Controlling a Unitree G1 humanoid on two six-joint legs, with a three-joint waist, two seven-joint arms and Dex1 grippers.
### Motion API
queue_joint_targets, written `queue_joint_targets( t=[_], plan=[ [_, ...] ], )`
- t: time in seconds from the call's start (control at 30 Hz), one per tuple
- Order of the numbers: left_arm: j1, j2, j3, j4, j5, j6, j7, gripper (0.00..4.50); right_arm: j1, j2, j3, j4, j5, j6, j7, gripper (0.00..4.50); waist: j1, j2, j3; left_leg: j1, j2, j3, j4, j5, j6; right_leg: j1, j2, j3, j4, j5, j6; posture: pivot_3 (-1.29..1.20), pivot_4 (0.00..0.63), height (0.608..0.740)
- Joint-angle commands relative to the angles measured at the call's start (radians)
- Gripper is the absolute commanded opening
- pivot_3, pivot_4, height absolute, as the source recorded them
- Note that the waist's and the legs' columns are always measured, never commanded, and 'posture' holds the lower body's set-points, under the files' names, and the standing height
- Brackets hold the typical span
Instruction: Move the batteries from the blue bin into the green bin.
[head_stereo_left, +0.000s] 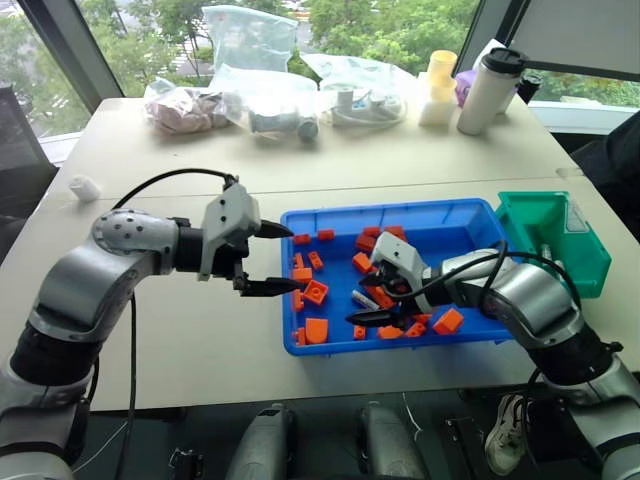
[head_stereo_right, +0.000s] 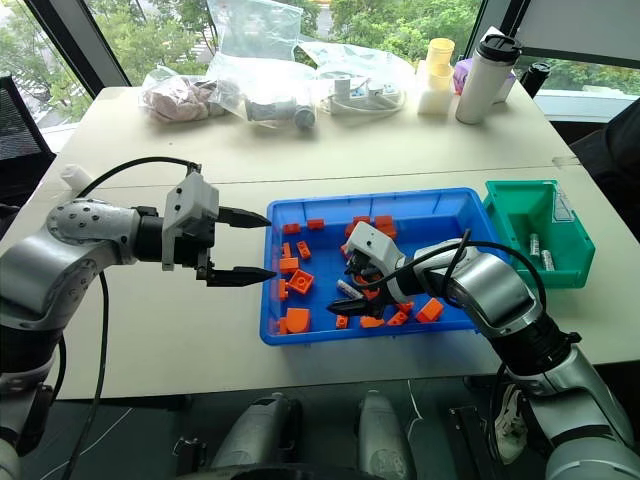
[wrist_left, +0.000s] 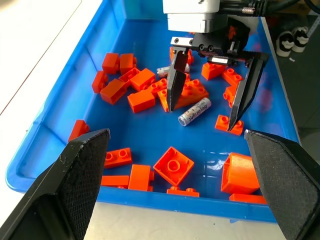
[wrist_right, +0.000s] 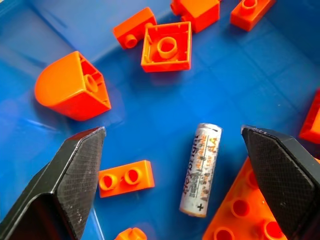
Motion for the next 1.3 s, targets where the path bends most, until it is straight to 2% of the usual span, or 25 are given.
queue_joint_targets(
  t=[0.03, 0.1, 0.33, 0.47, 0.57, 0.77, 0.9, 1.0, 1.13, 1.3],
  plan=[
    [-0.018, 0.004, 0.023, -0.019, -0.010, -0.002, 0.007, 4.50, -0.002, 0.002, 0.014, 0.001, -0.017, -0.001, -0.001, 4.46, 0.000, 0.000, 0.000, 0.000, 0.000, 0.000, 0.000, 0.000, 0.000, 0.000, 0.000, 0.000, 0.000, 0.000, 0.000, 0.00, 0.150, 0.740],
    [-0.023, 0.002, 0.020, -0.016, -0.011, -0.003, 0.008, 4.50, -0.002, 0.000, 0.025, -0.001, -0.031, -0.015, 0.003, 3.63, 0.000, 0.000, 0.000, 0.000, 0.000, 0.000, 0.000, 0.000, 0.000, 0.000, 0.000, 0.000, 0.000, 0.000, 0.000, 0.00, 0.150, 0.740],
    [-0.040, -0.006, 0.010, -0.005, -0.008, -0.010, 0.010, 4.50, -0.017, -0.024, 0.139, 0.024, -0.179, -0.151, 0.027, 0.03, -0.002, 0.000, 0.000, 0.000, 0.000, 0.000, 0.000, 0.000, 0.000, 0.000, 0.000, 0.000, 0.000, 0.000, 0.000, 0.00, 0.150, 0.740],
    [-0.043, -0.008, 0.010, -0.006, -0.007, -0.008, 0.013, 4.50, -0.024, -0.012, 0.131, 0.031, -0.199, -0.171, 0.035, 0.04, -0.002, 0.000, 0.000, 0.000, 0.000, 0.000, 0.000, 0.000, 0.000, 0.000, 0.000, 0.000, 0.000, 0.000, 0.000, 0.00, 0.150, 0.740],
    [-0.041, -0.009, 0.012, -0.012, -0.010, -0.005, 0.017, 4.50, -0.031, 0.010, 0.078, 0.027, -0.174, -0.150, 0.030, 0.04, -0.002, 0.000, 0.000, 0.000, 0.000, 0.000, 0.000, 0.000, 0.000, 0.000, 0.000, 0.000, 0.000, 0.000, 0.000, 0.00, 0.150, 0.740],
    [-0.050, -0.025, 0.019, -0.007, -0.030, -0.004, 0.016, 4.50, -0.074, 0.029, -0.261, 0.011, -0.007, -0.007, -0.024, 0.04, 0.002, 0.000, 0.000, 0.000, 0.000, 0.000, 0.000, 0.000, 0.000, 0.000, 0.000, 0.000, 0.000, 0.000, 0.000, 0.00, 0.150, 0.740],
    [-0.113, -0.144, 0.022, 0.099, -0.043, -0.047, 0.045, 4.50, -0.099, -0.021, -0.564, 0.046, 0.037, 0.036, -0.120, 0.04, 0.016, 0.000, 0.000, 0.000, 0.000, -0.001, 0.000, 0.000, 0.000, 0.000, 0.000, 0.000, 0.000, 0.000, 0.000, 0.00, 0.150, 0.740],
    [-0.157, -0.230, 0.017, 0.191, -0.037, -0.090, 0.047, 4.50, -0.071, -0.067, -0.698, 0.070, 0.030, 0.036, -0.179, 0.04, 0.024, 0.000, 0.000, 0.000, -0.001, 0.000, 0.000, 0.000, 0.000, 0.000, -0.001, 0.000, 0.000, 0.000, 0.000, 0.00, 0.150, 0.740],
    [-0.207, -0.321, 0.008, 0.277, -0.019, -0.140, 0.062, 4.50, 0.010, -0.129, -0.772, 0.099, -0.008, 0.005, -0.231, 0.04, 0.021, -0.001, 0.000, 0.000, -0.001, 0.001, 0.000, 0.000, 0.000, 0.001, -0.001, 0.000, 0.000, 0.000, 0.000, 0.00, 0.150, 0.740],
    [-0.250, -0.411, -0.039, 0.357, 0.041, -0.233, 0.064, 4.50, 0.102, -0.166, -0.796, 0.162, -0.088, -0.003, -0.338, 0.04, 0.015, 0.000, -0.001, 0.000, 0.000, 0.002, 0.000, 0.000, 0.000, 0.000, 0.000, 0.001, 0.000, 0.000, 0.000, 0.00, 0.150, 0.740]
  ],
)
